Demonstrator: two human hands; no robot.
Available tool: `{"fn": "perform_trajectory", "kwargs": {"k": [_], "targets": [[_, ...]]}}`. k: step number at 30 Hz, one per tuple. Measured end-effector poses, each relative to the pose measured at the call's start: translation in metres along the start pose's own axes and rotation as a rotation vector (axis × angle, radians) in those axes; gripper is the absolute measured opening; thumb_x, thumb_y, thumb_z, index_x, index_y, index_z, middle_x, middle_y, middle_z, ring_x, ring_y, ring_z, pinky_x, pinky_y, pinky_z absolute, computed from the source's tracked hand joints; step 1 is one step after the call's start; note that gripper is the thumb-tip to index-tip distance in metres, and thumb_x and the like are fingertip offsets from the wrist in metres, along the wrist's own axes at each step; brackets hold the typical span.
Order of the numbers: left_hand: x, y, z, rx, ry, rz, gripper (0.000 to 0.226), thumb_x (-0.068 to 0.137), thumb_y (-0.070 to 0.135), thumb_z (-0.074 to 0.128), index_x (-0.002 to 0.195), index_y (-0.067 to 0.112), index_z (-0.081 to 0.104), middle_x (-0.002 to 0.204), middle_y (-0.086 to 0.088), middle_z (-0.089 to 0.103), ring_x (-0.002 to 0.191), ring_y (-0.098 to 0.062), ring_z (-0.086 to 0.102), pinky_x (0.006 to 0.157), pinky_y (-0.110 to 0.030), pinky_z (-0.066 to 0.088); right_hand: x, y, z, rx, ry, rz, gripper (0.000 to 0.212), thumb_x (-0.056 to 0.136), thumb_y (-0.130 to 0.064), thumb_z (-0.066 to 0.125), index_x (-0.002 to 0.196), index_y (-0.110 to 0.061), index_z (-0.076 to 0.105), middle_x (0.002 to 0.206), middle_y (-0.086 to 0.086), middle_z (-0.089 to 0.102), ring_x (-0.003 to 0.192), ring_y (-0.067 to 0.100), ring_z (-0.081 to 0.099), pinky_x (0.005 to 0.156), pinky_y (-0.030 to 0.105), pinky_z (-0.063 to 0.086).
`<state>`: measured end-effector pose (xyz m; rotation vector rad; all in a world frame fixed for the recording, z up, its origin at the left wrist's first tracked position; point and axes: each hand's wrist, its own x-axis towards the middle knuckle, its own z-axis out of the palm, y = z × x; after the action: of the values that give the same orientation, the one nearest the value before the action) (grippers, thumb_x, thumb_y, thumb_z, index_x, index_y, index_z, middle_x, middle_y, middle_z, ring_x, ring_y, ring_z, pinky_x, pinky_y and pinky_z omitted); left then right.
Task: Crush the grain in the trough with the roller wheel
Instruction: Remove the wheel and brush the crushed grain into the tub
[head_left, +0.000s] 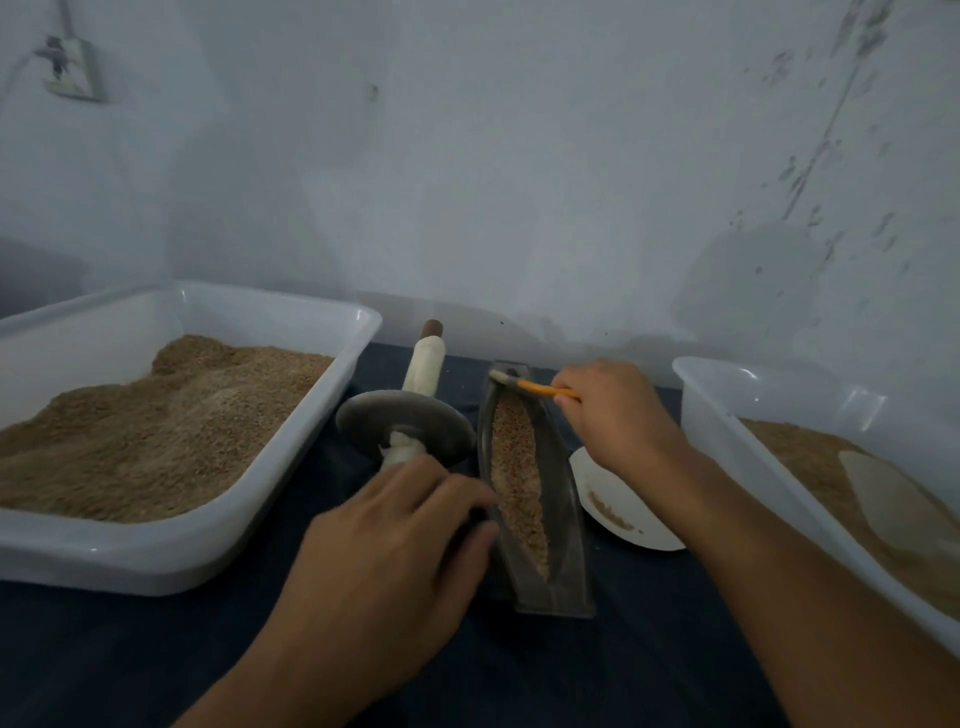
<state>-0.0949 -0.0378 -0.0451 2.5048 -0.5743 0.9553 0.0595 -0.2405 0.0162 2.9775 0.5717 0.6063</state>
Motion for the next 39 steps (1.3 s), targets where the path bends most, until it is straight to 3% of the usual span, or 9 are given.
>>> {"fn": "perform_trajectory", "kwargs": {"k": [4, 9, 14, 18, 22, 25, 31, 35, 39], "targets": [[-0.001, 0.015, -0.002, -0.086, -0.153, 0.190, 0.014, 0.099, 0.048, 0.054, 0.098, 0.039, 0.064, 0.095, 0.020, 0.051, 0.078, 0.004, 0.050, 0.061, -0.008, 0.039, -0.016, -0.001, -0.007, 0.037, -0.069, -0.006, 0.025, 0.106, -0.027, 0.047, 0.102, -0.017, 0.069, 0.094, 0.003, 0.066, 0.090, 0.021, 0.060, 0.077, 0.036, 0.048], [-0.004, 0.020, -0.001, -0.167, -0.179, 0.285, 0.015, 0.097, 0.051, 0.060, 0.100, 0.038, 0.067, 0.099, 0.019, 0.055, 0.083, 0.004, 0.053, 0.063, -0.019, 0.049, -0.029, 0.007, -0.024, 0.096, 0.032, 0.028, 0.022, 0.102, -0.025, 0.053, 0.095, -0.019, 0.073, 0.084, 0.001, 0.068, 0.077, 0.019, 0.059, 0.072, 0.037, 0.048], [-0.004, 0.019, 0.001, -0.153, -0.180, 0.303, 0.008, 0.093, 0.042, 0.068, 0.095, 0.035, 0.070, 0.097, 0.018, 0.056, 0.082, 0.004, 0.053, 0.065, -0.017, 0.048, -0.003, 0.000, -0.017, -0.040, 0.086, 0.058, 0.029, 0.105, -0.026, 0.045, 0.090, -0.014, 0.068, 0.077, 0.000, 0.055, 0.070, 0.018, 0.047, 0.063, 0.031, 0.031], [-0.005, 0.016, 0.001, -0.152, -0.159, 0.305, 0.005, 0.093, 0.036, 0.069, 0.094, 0.033, 0.073, 0.096, 0.016, 0.058, 0.081, 0.003, 0.055, 0.069, -0.014, 0.047, 0.001, -0.011, 0.005, -0.057, 0.016, 0.051, 0.030, 0.106, -0.028, 0.043, 0.090, -0.015, 0.064, 0.089, 0.005, 0.065, 0.072, 0.018, 0.049, 0.062, 0.031, 0.032], [-0.006, 0.018, 0.004, -0.165, -0.125, 0.288, 0.006, 0.095, 0.032, 0.067, 0.093, 0.031, 0.073, 0.095, 0.014, 0.059, 0.079, 0.001, 0.055, 0.062, -0.021, 0.049, -0.018, -0.012, 0.003, 0.055, -0.007, 0.047, 0.035, 0.099, -0.028, 0.051, 0.068, -0.013, 0.056, 0.065, 0.002, 0.055, 0.057, 0.017, 0.047, 0.048, 0.031, 0.027], [-0.007, 0.019, 0.006, -0.171, -0.110, 0.283, 0.007, 0.095, 0.031, 0.067, 0.093, 0.030, 0.073, 0.093, 0.014, 0.059, 0.078, 0.000, 0.054, 0.058, -0.023, 0.050, -0.023, 0.000, -0.015, 0.095, 0.026, 0.057, 0.029, 0.091, -0.026, 0.057, 0.068, -0.013, 0.069, 0.061, 0.004, 0.061, 0.054, 0.019, 0.054, 0.046, 0.030, 0.033], [-0.007, 0.019, 0.005, -0.188, -0.100, 0.269, 0.004, 0.094, 0.030, 0.068, 0.090, 0.031, 0.071, 0.092, 0.016, 0.057, 0.076, 0.000, 0.052, 0.059, -0.021, 0.047, 0.000, -0.005, -0.013, 0.032, 0.063, 0.097, 0.041, 0.100, -0.026, 0.052, 0.061, -0.015, 0.049, 0.058, 0.001, 0.044, 0.049, 0.011, 0.035, 0.046, 0.029, 0.018], [-0.007, 0.018, 0.003, -0.197, -0.109, 0.265, 0.009, 0.096, 0.029, 0.066, 0.089, 0.030, 0.070, 0.091, 0.015, 0.057, 0.075, -0.002, 0.053, 0.060, -0.023, 0.047, -0.011, -0.017, 0.007, 0.080, -0.022, 0.050, 0.043, 0.102, -0.034, 0.049, 0.063, -0.015, 0.047, 0.062, 0.000, 0.047, 0.053, 0.012, 0.040, 0.046, 0.029, 0.023], [-0.009, 0.019, 0.005, -0.182, -0.096, 0.270, 0.009, 0.096, 0.024, 0.066, 0.088, 0.028, 0.070, 0.089, 0.012, 0.059, 0.073, -0.005, 0.053, 0.055, -0.027, 0.048, -0.033, -0.003, -0.019, 0.073, -0.003, 0.018, 0.032, 0.096, -0.033, 0.055, 0.074, -0.016, 0.069, 0.065, 0.001, 0.062, 0.058, 0.016, 0.055, 0.056, 0.031, 0.044]]}}
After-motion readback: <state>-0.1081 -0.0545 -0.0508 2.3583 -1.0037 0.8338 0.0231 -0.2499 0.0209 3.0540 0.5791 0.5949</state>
